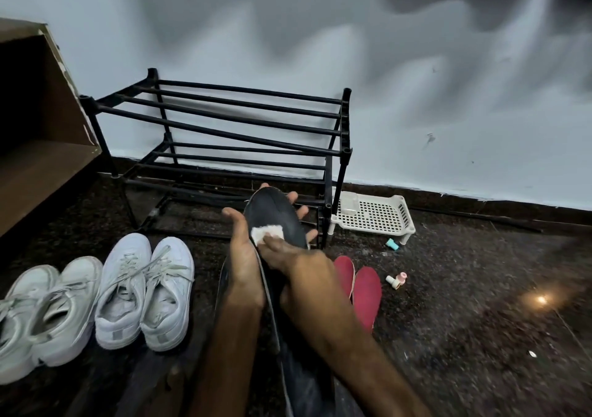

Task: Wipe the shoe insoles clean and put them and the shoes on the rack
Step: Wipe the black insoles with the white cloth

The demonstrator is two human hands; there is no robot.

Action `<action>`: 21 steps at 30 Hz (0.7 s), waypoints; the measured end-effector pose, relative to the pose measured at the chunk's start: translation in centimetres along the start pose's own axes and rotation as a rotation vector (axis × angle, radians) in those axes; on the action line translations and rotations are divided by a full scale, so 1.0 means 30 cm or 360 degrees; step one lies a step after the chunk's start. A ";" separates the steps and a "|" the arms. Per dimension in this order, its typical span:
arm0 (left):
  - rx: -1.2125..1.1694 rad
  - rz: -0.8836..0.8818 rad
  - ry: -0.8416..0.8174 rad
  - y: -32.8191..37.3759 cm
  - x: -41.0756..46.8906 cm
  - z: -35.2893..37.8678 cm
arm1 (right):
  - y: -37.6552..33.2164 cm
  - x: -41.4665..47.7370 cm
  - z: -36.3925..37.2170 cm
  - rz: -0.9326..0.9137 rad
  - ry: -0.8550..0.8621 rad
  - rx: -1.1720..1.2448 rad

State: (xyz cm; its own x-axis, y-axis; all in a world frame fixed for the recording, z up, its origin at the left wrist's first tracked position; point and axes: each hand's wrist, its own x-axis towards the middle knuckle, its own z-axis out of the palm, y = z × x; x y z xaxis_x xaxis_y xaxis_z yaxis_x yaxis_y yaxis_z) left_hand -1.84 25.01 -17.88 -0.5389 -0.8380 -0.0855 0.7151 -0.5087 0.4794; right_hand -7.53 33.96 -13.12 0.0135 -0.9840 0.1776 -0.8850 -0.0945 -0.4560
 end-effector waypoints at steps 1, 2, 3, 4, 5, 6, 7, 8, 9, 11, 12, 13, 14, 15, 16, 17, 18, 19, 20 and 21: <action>-0.0026 -0.0044 -0.0042 0.000 -0.009 0.006 | -0.014 0.019 -0.005 -0.0050 0.0054 0.0051; -0.0046 -0.0078 -0.0068 0.000 -0.016 0.006 | -0.021 0.039 -0.017 -0.0084 0.0069 0.0039; -0.0052 -0.0104 -0.0076 0.001 -0.020 0.010 | -0.018 0.061 -0.034 -0.0116 0.0057 -0.0040; -0.0037 -0.0115 -0.0073 0.004 -0.022 0.012 | -0.002 0.083 -0.048 -0.0139 0.0026 -0.0142; -0.0022 -0.0117 -0.0075 0.006 -0.028 0.021 | 0.018 0.099 -0.062 -0.0153 -0.0009 -0.0224; 0.0004 -0.0111 -0.0057 0.006 -0.028 0.022 | 0.037 0.110 -0.071 -0.0144 -0.0036 -0.0276; 0.0034 -0.0102 -0.0044 0.006 -0.023 0.019 | 0.051 0.110 -0.071 -0.0102 -0.0045 -0.0315; 0.0067 -0.0067 -0.0029 0.008 -0.015 0.017 | 0.053 0.099 -0.063 -0.0043 -0.0037 -0.0342; 0.0086 -0.0003 0.0000 0.011 -0.007 0.015 | 0.052 0.075 -0.045 0.0028 -0.0036 -0.0349; 0.0077 0.0140 0.0036 0.027 0.008 -0.001 | 0.032 0.015 -0.001 0.0119 -0.0038 -0.0240; 0.0099 0.0183 0.0068 0.037 0.012 -0.007 | 0.023 -0.005 0.022 0.0097 -0.0019 -0.0137; 0.0139 0.0180 0.0092 0.048 0.011 -0.005 | 0.013 -0.010 0.038 0.0051 -0.0021 -0.0043; 0.0185 0.0123 0.0087 0.056 0.009 -0.004 | 0.001 0.000 0.043 -0.0013 -0.0019 -0.0002; 0.0215 0.0029 0.0060 0.063 0.001 0.005 | -0.011 0.023 0.035 -0.0068 0.0000 -0.0018; 0.0229 -0.0047 0.0053 0.064 -0.003 0.002 | -0.022 0.049 0.018 -0.0109 -0.0005 -0.0066; 0.0205 -0.0086 0.0025 0.064 -0.006 0.001 | -0.027 0.075 -0.006 -0.0138 -0.0029 -0.0130; 0.0175 -0.0097 0.0017 0.065 -0.010 0.003 | -0.017 0.100 -0.027 -0.0140 -0.0049 -0.0214; 0.0146 -0.0073 0.0016 0.065 -0.016 0.007 | 0.004 0.116 -0.045 -0.0108 -0.0057 -0.0301; 0.0124 -0.0037 0.0019 0.064 -0.017 0.004 | 0.030 0.125 -0.060 -0.0050 -0.0055 -0.0368; 0.0105 0.0002 0.0020 0.062 -0.019 0.003 | 0.049 0.122 -0.067 0.0010 -0.0035 -0.0408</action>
State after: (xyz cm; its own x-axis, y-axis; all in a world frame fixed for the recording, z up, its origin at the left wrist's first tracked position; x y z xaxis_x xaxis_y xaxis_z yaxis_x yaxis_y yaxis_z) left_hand -0.25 24.55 -16.86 -0.5322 -0.8412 -0.0960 0.6846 -0.4942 0.5358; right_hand -9.73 30.51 -11.38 0.0152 -0.9877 0.1554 -0.9741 -0.0497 -0.2205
